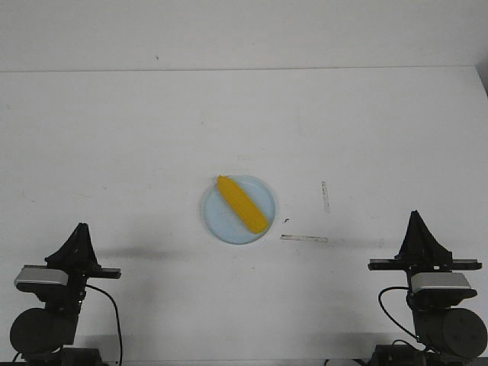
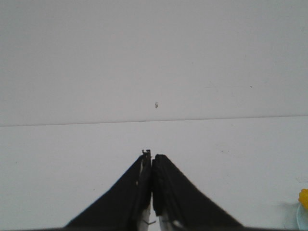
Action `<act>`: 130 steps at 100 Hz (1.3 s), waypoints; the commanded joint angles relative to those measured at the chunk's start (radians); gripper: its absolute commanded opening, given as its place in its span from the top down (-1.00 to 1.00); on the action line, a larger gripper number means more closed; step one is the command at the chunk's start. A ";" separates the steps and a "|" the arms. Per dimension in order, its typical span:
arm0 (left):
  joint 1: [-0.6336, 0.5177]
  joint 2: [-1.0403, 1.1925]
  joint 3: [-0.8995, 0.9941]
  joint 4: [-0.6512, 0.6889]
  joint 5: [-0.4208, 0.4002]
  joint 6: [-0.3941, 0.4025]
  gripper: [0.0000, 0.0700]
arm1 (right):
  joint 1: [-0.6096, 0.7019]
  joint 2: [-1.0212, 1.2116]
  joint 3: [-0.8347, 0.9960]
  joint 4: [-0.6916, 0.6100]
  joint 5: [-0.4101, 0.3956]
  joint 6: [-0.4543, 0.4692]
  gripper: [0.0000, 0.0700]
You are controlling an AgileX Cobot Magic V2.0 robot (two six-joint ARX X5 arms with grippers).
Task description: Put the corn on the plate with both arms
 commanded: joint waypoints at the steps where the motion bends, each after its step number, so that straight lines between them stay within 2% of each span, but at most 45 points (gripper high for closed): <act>1: 0.000 -0.003 -0.022 0.007 -0.005 -0.001 1.00 | -0.001 -0.001 -0.002 0.007 -0.001 -0.004 0.98; 53: 0.001 -0.137 -0.225 0.006 -0.025 -0.001 1.00 | -0.001 -0.001 -0.002 0.007 0.000 -0.004 0.98; 63: 0.001 -0.133 -0.273 0.054 -0.025 -0.002 1.00 | -0.001 -0.001 -0.002 0.007 0.000 -0.004 0.98; 130: 0.001 -0.133 -0.271 0.029 -0.021 -0.005 1.00 | -0.001 0.000 -0.002 0.007 0.000 -0.004 0.98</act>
